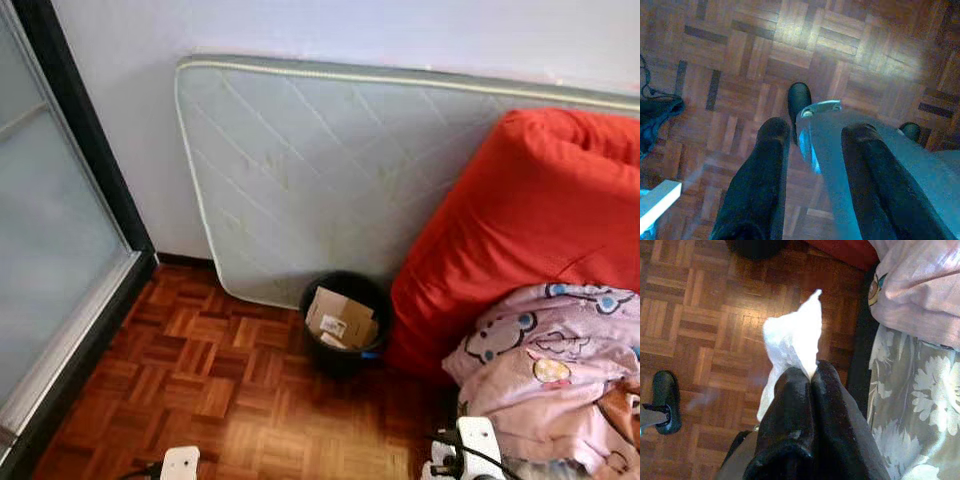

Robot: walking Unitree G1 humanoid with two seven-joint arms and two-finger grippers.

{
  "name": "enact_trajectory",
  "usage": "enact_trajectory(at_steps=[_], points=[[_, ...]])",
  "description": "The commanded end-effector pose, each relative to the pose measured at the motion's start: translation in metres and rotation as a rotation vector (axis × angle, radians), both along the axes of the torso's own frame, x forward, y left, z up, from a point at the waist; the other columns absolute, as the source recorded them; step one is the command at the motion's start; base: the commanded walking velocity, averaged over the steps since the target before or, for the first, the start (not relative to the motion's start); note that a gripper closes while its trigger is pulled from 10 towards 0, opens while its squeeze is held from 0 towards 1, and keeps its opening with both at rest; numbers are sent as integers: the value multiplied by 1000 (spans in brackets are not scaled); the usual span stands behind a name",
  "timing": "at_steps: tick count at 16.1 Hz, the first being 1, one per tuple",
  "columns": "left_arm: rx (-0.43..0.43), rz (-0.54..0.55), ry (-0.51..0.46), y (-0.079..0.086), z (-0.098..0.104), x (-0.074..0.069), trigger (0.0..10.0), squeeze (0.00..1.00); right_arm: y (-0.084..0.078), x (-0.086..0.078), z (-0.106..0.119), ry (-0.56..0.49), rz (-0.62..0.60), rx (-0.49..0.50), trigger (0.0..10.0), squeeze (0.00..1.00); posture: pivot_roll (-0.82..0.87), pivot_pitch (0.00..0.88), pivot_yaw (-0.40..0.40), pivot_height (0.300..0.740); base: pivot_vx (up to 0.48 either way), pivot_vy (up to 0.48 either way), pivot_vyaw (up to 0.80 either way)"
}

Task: Clean up the room

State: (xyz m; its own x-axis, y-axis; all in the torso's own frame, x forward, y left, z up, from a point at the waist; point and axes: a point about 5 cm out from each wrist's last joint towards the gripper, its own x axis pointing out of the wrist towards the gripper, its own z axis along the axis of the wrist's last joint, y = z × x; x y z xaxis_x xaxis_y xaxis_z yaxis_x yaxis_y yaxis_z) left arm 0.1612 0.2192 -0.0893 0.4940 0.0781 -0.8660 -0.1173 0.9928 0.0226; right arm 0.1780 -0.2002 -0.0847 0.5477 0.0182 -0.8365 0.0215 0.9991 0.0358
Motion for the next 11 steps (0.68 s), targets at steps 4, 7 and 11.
enact_trajectory(at_steps=[4,7,11], points=[[6,-5,7,-1,0,1,10000,0,-2,1,1,2,13,-13,10000,0,-11,0,-89,740,317,0,0],[9,-5,6,-1,0,1,10000,0,-2,3,1,2,43,-34,10000,0,-13,0,-85,740,326,0,513],[13,-5,3,0,1,2,10000,0,0,3,1,2,9,-8,10000,0,-10,0,-82,740,349,0,400]])
